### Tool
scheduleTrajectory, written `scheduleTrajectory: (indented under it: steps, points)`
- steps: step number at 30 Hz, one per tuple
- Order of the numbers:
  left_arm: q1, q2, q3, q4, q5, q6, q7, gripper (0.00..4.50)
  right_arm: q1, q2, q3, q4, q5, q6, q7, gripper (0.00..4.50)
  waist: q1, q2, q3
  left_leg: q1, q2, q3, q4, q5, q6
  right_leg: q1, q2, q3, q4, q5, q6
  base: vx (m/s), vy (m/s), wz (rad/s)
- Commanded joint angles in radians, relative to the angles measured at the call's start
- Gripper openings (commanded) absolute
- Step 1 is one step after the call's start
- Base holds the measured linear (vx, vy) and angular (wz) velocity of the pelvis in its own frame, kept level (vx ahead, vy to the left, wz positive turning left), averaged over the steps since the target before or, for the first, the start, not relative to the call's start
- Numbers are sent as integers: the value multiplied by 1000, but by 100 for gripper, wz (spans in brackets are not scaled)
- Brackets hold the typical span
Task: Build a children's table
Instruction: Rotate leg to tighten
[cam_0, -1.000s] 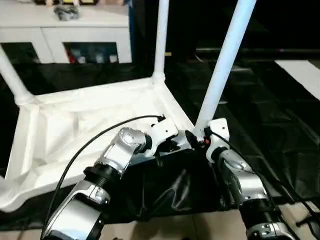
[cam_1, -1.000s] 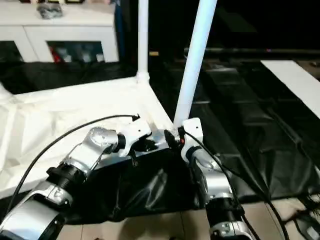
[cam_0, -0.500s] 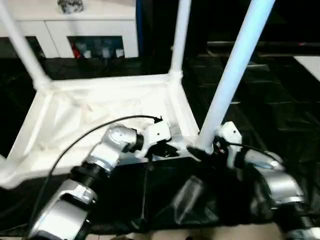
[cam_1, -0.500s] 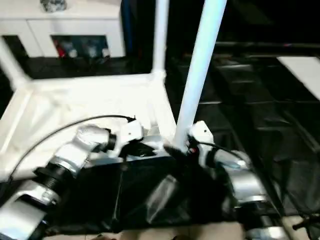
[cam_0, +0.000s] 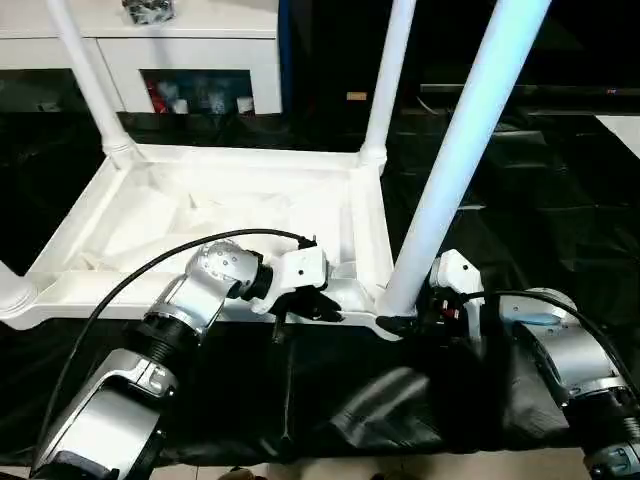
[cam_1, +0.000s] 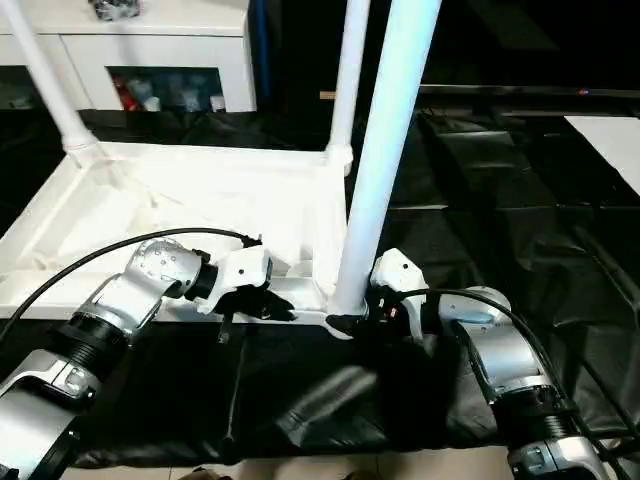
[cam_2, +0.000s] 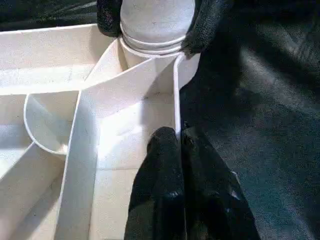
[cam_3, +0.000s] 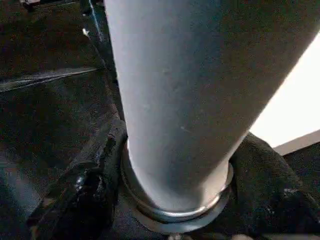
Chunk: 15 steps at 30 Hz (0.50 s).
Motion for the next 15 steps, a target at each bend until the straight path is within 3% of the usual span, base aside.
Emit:
scheduleTrajectory:
  steps: [1, 5, 8, 9, 11, 13, 14, 15]
  points:
    - [-13, 5, -27, 22, 29, -1, -6, 0, -3, 1, 38, 5, 2, 15, 40, 277, 4, -14, -64, 9, 42, -14, -74, -182, 62, 48, -39, 46, -64, -209, -237, 0, 0, 0]
    - [-16, 1, -21, 33, 21, 16, -2, 0, 2, 17, 28, 7, 29, 55, 40, 271, 6, -13, -68, 7, 41, -13, -70, -146, 80, 51, -37, 46, -56, -137, -254, 0, 0, 0]
    - [-20, -9, -20, 43, 25, 37, 25, 0, 8, 37, 7, 12, 49, 84, 9, 270, 7, -15, -67, 7, 42, -13, -71, -150, 82, 50, -37, 45, -56, -139, -260, 0, 0, 0]
    - [-23, -29, -12, 54, 30, 67, 70, 0, 10, 76, -25, 31, 57, 101, -67, 270, 6, -16, -64, 9, 41, -13, -73, -181, 70, 48, -39, 46, -64, -194, -251, 0, 0, 0]
    - [-25, -40, -9, 59, 32, 77, 90, 0, 9, 93, -37, 43, 56, 102, -101, 269, 6, -16, -62, 11, 40, -14, -75, -211, 52, 44, -40, 45, -70, -248, -240, 0, 0, 0]
    - [-30, -74, -2, 67, 36, 114, 145, 0, 0, 142, -70, 85, 43, 102, -215, 269, 2, -18, -59, 12, 39, -18, -80, -258, 28, 42, -41, 44, -80, -342, -208, 0, 0, 0]
    - [-33, -137, 3, 69, 37, 164, 221, 0, -9, 218, -96, 122, 29, 109, -357, 268, -4, -18, -55, 14, 38, -20, -82, -297, 6, 36, -41, 44, -89, -418, -179, 0, 0, 0]
    - [-33, -137, 3, 69, 37, 164, 221, 0, -9, 218, -96, 122, 29, 109, -357, 268, -7, -17, -53, 14, 38, -22, -84, -305, -3, 34, -41, 43, -91, -437, -172, 0, 0, 0]
